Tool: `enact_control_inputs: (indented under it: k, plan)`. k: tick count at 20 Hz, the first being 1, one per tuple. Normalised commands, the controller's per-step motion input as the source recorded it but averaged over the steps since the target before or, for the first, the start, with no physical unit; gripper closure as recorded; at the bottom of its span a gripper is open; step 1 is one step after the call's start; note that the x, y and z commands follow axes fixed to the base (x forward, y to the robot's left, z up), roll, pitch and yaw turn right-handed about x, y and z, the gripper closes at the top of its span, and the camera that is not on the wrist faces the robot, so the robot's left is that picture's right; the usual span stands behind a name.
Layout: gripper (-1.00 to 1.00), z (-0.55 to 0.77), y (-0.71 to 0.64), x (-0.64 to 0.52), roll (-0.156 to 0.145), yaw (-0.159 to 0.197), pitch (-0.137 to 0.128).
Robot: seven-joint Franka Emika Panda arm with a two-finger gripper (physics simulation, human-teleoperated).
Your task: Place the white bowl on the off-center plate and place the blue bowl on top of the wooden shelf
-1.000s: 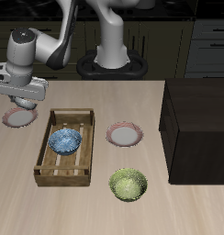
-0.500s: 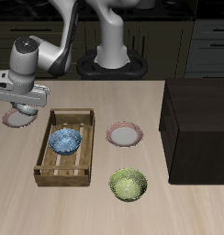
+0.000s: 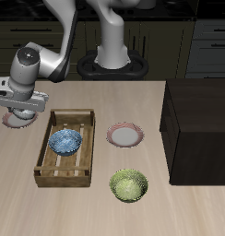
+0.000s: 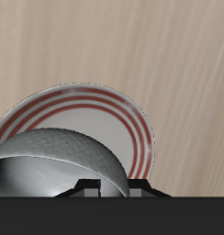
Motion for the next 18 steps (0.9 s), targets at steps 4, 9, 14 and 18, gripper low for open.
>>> enact_control_inputs:
  k: [4,9,14,18]
  plan:
    - [-1.0,-0.01,0.1,-0.01,0.015,0.007,0.005]
    - [-1.0,0.2,0.2,-0.01,0.02,0.002,-0.028]
    - [-1.0,0.33,0.2,-0.05,0.005,-0.015,-0.053]
    - [-1.0,0.38,0.18,-0.04,0.001,-0.03,-0.045]
